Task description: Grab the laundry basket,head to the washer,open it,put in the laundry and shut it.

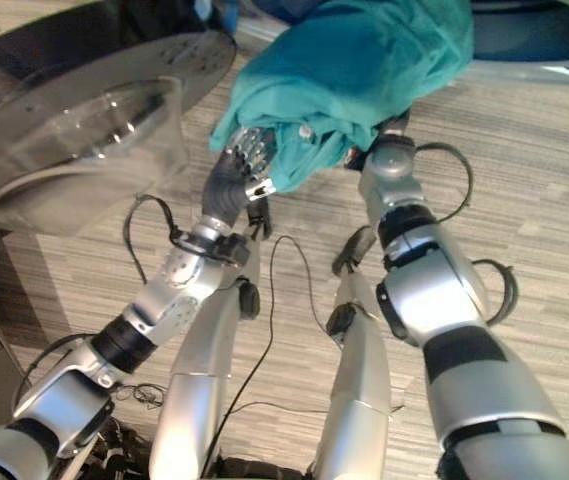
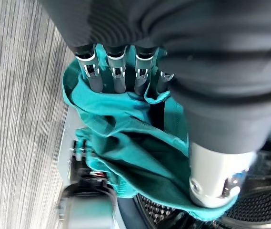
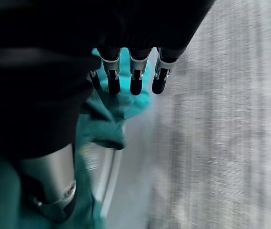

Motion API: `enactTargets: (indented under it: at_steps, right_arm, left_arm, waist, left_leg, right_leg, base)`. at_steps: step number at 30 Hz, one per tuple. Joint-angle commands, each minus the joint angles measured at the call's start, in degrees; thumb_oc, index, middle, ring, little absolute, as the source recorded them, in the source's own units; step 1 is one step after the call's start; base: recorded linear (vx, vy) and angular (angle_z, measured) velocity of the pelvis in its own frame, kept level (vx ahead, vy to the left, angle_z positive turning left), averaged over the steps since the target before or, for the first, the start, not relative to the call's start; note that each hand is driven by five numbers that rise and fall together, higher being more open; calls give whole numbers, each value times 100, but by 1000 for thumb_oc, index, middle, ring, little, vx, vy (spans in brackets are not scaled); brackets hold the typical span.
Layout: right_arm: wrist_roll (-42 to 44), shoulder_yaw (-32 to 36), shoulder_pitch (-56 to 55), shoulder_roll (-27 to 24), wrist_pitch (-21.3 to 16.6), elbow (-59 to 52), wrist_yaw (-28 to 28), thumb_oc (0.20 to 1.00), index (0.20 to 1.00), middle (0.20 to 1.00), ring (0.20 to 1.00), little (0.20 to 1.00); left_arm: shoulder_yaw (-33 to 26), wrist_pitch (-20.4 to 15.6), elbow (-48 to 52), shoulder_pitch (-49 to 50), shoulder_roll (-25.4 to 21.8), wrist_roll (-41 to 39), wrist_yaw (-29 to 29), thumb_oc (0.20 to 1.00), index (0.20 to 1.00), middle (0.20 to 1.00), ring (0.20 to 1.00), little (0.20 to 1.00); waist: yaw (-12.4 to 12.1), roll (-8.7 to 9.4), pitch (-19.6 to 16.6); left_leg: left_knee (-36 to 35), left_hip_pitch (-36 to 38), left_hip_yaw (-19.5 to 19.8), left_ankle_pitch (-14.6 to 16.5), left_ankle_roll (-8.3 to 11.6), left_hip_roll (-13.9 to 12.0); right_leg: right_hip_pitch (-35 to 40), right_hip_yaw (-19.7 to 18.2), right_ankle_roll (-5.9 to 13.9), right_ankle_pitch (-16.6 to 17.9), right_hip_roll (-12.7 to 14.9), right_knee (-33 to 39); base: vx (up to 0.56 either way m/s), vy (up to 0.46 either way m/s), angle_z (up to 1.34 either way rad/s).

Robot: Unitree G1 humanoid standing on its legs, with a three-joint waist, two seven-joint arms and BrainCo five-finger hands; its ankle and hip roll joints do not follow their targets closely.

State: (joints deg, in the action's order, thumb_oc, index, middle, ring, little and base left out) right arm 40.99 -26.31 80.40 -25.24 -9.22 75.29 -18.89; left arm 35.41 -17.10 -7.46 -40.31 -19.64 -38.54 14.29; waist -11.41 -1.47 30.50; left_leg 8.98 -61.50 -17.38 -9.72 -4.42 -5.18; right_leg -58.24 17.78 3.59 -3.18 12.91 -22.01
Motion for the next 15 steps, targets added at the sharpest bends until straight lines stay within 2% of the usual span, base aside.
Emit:
enactTargets:
  at_steps: [1, 6, 10, 11, 12, 13, 14, 15]
  right_arm:
    - [-202, -479, 456, -755, -364, -348, -221, 1000, 1000, 1000, 1000, 1000]
    - [-248, -509, 567, -1069, -426, -527, -344, 1000, 1000, 1000, 1000, 1000]
    - [-94, -213, 336, -1230, -643, -922, -445, 1000, 1000, 1000, 1000, 1000]
    - [-94, -161, 235, -1229, -687, -1057, -450, 614, 614, 614, 614, 614]
    - [-96, -158, 230, -1229, -686, -1061, -452, 614, 614, 614, 614, 614]
    - [-112, -140, 181, -1236, -732, -1154, -458, 297, 297, 297, 297, 297]
    - [-202, -68, 64, -1230, -802, -1318, -529, 200, 200, 200, 200, 200]
    - [-296, -34, -20, -1216, -838, -1453, -569, 200, 200, 200, 200, 200]
  left_arm:
    - [134, -272, 536, -38, 218, 28, -165, 1000, 1000, 1000, 1000, 1000]
    - [26, -272, 543, 30, 138, 34, -112, 1000, 1000, 1000, 1000, 1000]
    - [-58, -264, 535, 125, 92, 41, -129, 1000, 1000, 1000, 1000, 1000]
    - [-63, -268, 511, 142, 90, 26, -132, 1000, 1000, 1000, 1000, 1000]
    - [-61, -269, 511, 143, 89, 26, -132, 1000, 1000, 1000, 1000, 1000]
    - [-82, -269, 488, 160, 96, 15, -131, 1000, 1000, 1000, 1000, 1000]
    - [-106, -270, 458, 177, 97, 22, -127, 1000, 1000, 1000, 1000, 1000]
    - [-113, -277, 458, 196, 92, 29, -121, 1000, 1000, 1000, 1000, 1000]
  waist:
    - [-133, -508, -183]
    - [-116, -447, -223]
    - [-1, -353, -247]
    - [28, -318, -247]
    - [26, -317, -246]
    - [58, -292, -255]
    - [90, -269, -262]
    - [113, -250, -262]
  left_leg:
    - [-101, -184, 269, 434, 360, 112]
    - [-82, -195, 258, 471, 346, 132]
    - [-63, -138, 230, 531, 327, 138]
    - [-73, -93, 211, 543, 324, 139]
    - [-74, -89, 210, 543, 324, 139]
    - [-81, -62, 207, 550, 322, 141]
    - [-102, -5, 195, 558, 320, 151]
    - [-114, 27, 186, 559, 320, 152]
  right_leg:
    - [257, -22, -29, -849, -239, -534]
    - [280, -16, -3, -812, -212, -507]
    - [371, -17, 17, -752, -206, -440]
    - [421, -17, 25, -726, -208, -395]
    - [424, -18, 25, -725, -209, -393]
    - [454, -10, 26, -705, -214, -362]
    - [526, -10, 35, -669, -226, -302]
    - [566, -10, 44, -648, -232, -264]
  base:
    - [13, 49, 5]
    - [7, 26, 2]
    - [5, 47, 1]
    - [0, 0, 0]
    - [0, 0, 0]
    - [-3, 31, -1]
    - [-5, 37, -1]
    - [0, 0, 0]
